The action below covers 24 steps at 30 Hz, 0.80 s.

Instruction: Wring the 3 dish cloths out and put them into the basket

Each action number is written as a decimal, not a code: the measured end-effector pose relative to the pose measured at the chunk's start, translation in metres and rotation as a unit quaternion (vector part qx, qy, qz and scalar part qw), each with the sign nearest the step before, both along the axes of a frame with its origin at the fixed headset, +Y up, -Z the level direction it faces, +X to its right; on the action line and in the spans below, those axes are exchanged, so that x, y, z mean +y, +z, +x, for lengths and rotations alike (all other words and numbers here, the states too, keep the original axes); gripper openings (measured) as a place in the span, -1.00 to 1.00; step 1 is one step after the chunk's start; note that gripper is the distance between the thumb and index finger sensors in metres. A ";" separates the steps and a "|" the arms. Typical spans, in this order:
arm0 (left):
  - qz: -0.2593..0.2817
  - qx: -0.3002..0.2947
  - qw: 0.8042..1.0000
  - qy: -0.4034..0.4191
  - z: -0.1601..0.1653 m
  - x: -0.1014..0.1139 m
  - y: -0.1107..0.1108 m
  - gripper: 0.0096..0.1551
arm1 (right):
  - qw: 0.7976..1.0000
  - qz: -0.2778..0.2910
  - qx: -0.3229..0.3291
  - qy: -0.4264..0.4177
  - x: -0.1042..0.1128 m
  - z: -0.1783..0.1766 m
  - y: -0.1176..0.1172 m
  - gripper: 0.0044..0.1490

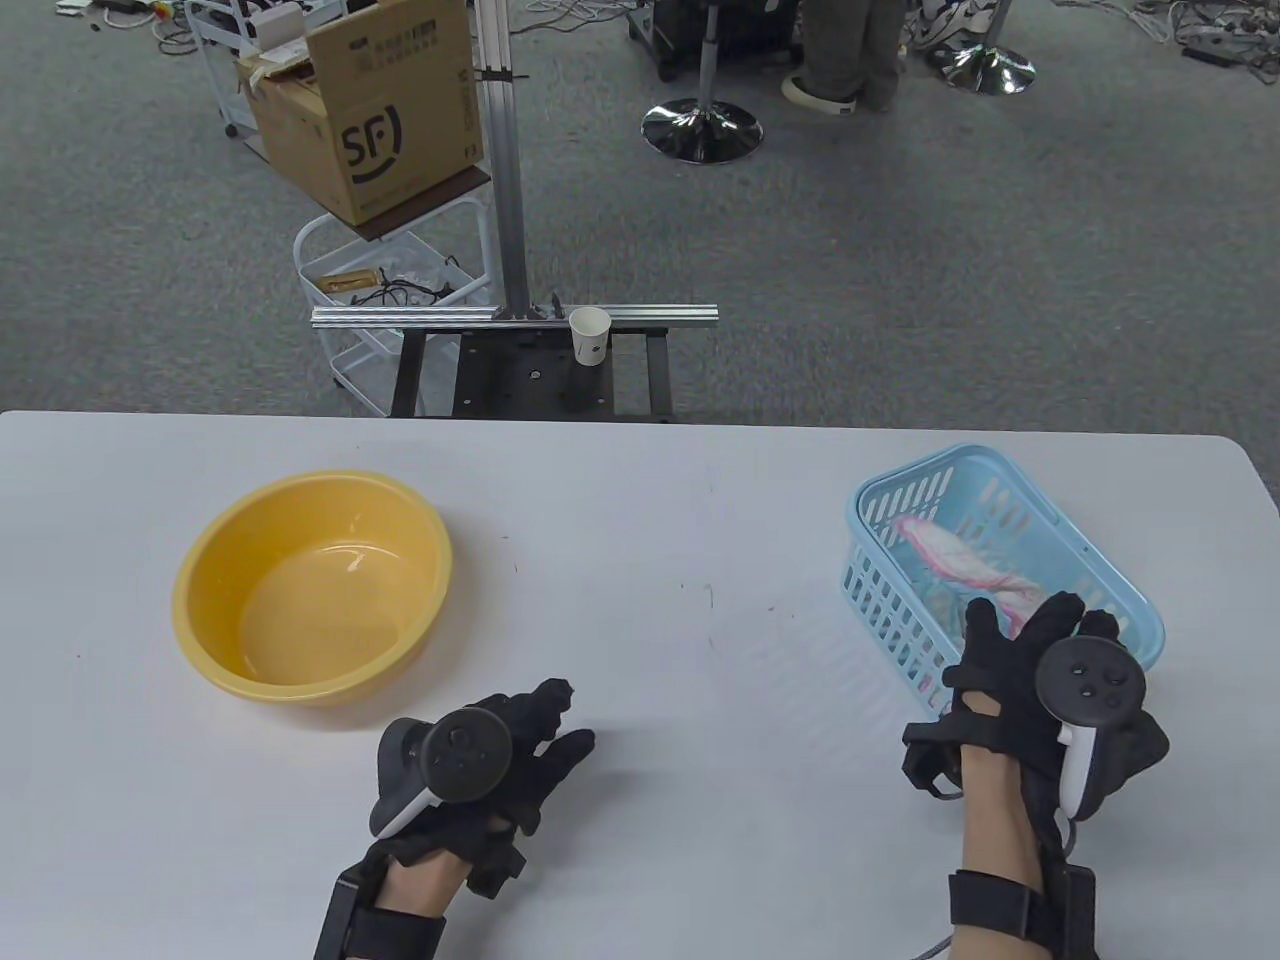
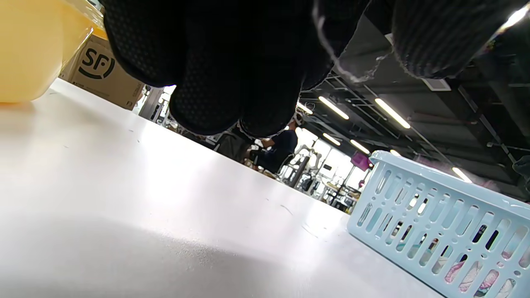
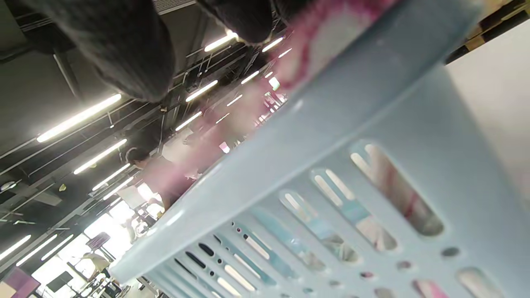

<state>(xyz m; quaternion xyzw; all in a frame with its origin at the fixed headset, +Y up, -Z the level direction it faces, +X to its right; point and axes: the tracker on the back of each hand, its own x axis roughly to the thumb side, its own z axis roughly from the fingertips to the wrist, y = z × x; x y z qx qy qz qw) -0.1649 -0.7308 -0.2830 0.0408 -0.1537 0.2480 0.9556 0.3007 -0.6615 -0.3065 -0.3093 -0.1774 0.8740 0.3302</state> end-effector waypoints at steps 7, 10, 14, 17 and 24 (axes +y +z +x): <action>-0.004 0.003 1.000 -0.008 0.001 0.001 0.001 -0.14 | 0.996 0.030 0.059 0.061 0.006 -0.026 0.002 0.05; -0.007 0.011 1.000 -0.014 0.000 0.001 0.001 -0.11 | 0.988 0.044 0.105 0.106 0.009 -0.047 0.001 0.04; -0.008 0.025 0.999 -0.027 -0.001 0.002 0.002 -0.07 | 0.974 0.060 0.166 0.144 0.008 -0.080 -0.002 0.05; -0.009 0.038 0.999 -0.038 -0.003 0.004 0.002 -0.03 | 0.963 0.068 0.206 0.160 0.003 -0.103 -0.004 0.05; -0.022 0.059 0.997 -0.047 -0.008 0.001 -0.001 0.04 | 0.926 0.055 0.319 0.192 -0.028 -0.153 -0.008 0.08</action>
